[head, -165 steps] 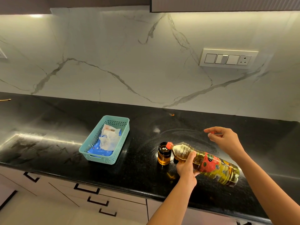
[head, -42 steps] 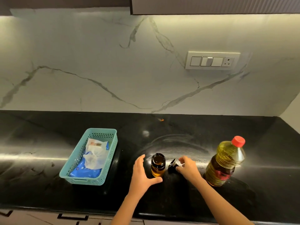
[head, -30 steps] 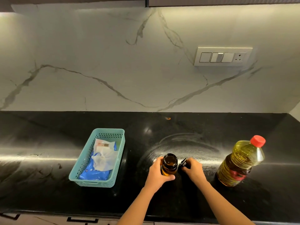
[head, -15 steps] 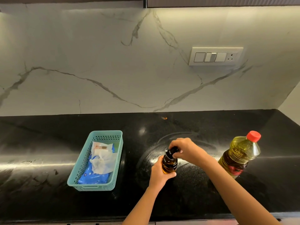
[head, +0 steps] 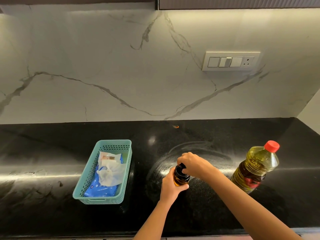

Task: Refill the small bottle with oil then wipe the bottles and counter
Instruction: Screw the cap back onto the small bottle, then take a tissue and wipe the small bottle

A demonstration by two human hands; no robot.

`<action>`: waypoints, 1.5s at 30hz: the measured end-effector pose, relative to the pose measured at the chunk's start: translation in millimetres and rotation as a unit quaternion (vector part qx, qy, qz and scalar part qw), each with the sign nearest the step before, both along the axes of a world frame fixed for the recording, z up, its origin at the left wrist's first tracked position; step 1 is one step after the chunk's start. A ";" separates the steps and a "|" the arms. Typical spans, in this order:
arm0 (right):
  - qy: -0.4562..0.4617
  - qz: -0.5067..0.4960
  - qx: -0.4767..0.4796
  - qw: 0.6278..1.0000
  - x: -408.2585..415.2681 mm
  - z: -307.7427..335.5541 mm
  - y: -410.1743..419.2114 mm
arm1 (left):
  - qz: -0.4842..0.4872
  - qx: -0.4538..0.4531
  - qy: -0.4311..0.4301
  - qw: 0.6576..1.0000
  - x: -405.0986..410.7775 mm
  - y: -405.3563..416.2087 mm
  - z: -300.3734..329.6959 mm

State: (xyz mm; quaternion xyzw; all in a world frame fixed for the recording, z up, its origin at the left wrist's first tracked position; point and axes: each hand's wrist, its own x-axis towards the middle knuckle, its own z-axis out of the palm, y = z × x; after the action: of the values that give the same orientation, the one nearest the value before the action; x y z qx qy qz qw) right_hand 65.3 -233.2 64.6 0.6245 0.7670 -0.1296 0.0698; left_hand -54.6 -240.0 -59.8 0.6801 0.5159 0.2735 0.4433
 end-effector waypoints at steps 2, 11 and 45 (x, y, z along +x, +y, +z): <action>-0.004 -0.005 -0.009 1.000 -0.8 -1.7 -0.5 | -0.002 0.000 0.002 1.000 0.0 0.0 1.2; -0.006 -0.041 -0.003 0.999 -6.3 -6.3 -0.6 | 0.003 0.005 0.002 1.000 0.1 -1.0 -0.3; 0.242 -0.100 -0.038 0.964 -251.0 -61.0 112.1 | 0.233 -0.005 0.139 0.963 -249.5 59.4 39.8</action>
State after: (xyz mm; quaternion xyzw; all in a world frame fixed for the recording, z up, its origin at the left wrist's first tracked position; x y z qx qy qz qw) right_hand -185.7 -121.0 3.6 0.6448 0.6893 -0.3125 -0.1072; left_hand -304.1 -180.7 -20.1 0.5705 0.7179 0.2691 0.2947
